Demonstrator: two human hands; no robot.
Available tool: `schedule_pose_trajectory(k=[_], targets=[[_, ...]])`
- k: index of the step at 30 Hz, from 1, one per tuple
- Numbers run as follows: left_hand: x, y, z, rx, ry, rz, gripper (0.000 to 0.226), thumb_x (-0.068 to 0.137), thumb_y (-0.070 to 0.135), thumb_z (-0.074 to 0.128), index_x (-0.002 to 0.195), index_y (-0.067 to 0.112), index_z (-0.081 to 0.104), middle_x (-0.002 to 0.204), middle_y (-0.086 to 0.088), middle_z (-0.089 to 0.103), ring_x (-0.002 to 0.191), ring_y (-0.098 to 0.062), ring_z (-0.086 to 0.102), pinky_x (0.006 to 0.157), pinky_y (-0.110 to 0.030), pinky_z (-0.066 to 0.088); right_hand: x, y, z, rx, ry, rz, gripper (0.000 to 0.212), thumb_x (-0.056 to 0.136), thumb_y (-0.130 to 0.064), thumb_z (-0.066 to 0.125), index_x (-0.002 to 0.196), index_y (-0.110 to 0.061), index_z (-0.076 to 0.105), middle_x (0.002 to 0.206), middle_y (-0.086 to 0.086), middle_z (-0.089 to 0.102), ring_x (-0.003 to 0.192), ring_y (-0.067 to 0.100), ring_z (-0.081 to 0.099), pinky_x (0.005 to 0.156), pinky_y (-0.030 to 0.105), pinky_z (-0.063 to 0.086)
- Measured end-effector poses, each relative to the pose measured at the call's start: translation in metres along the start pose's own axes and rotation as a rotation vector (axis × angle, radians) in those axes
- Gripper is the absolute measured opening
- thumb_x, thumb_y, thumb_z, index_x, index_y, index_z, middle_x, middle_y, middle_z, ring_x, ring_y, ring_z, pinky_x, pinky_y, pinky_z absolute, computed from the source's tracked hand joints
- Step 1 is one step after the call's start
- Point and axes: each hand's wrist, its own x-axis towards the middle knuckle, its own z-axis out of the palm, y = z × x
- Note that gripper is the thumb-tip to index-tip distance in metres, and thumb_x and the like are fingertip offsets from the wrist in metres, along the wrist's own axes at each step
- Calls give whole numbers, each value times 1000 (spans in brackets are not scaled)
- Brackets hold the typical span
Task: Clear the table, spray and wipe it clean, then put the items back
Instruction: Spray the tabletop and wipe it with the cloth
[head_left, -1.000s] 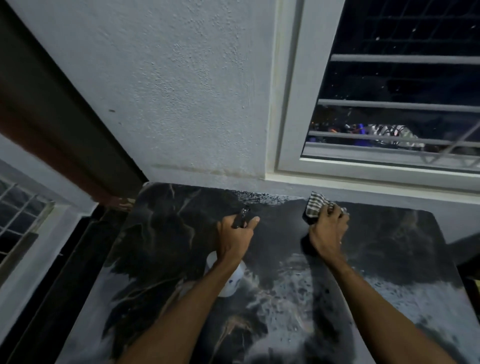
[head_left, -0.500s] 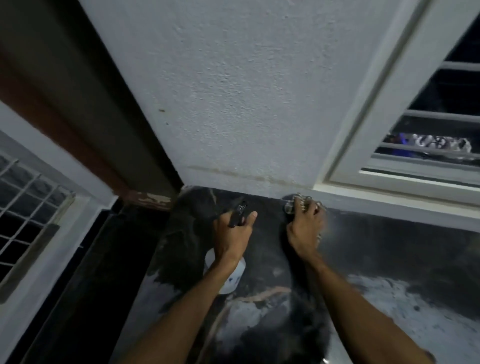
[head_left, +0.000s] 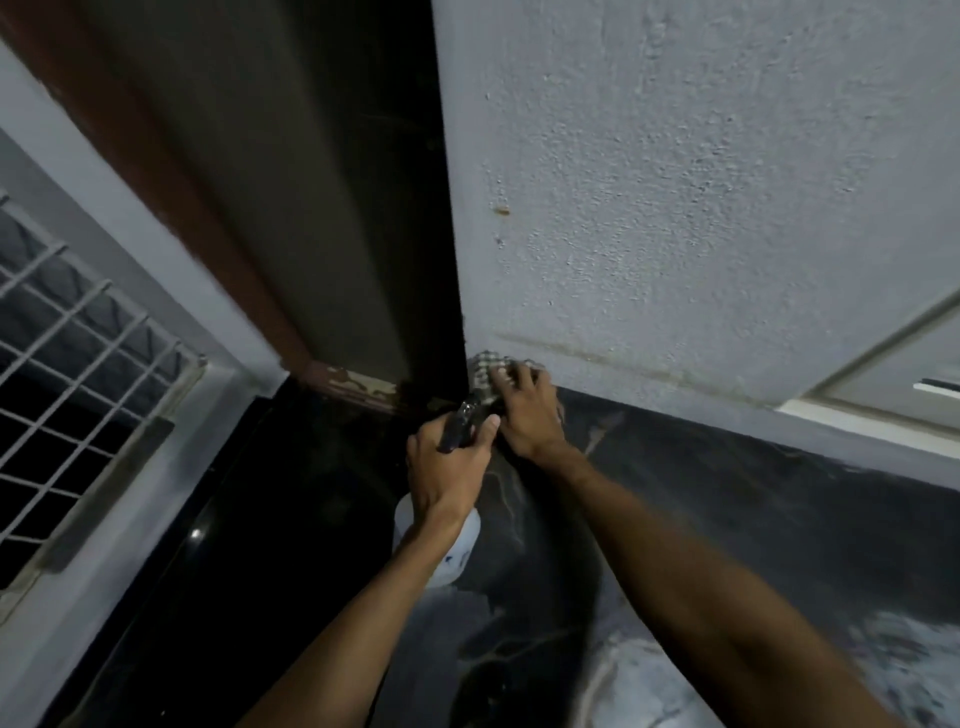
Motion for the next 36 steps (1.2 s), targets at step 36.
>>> schedule_pose_trajectory(k=[36], targets=[[-252,143,293,76,-373,47,51,84,30,81,47,22,48,55,-3,56,81,-41,65,67,-37,49,-348,393,-123,-43,269,810,75,70,-11,62,143,-16,46,154,21,31,121,48,37,101,56,37]])
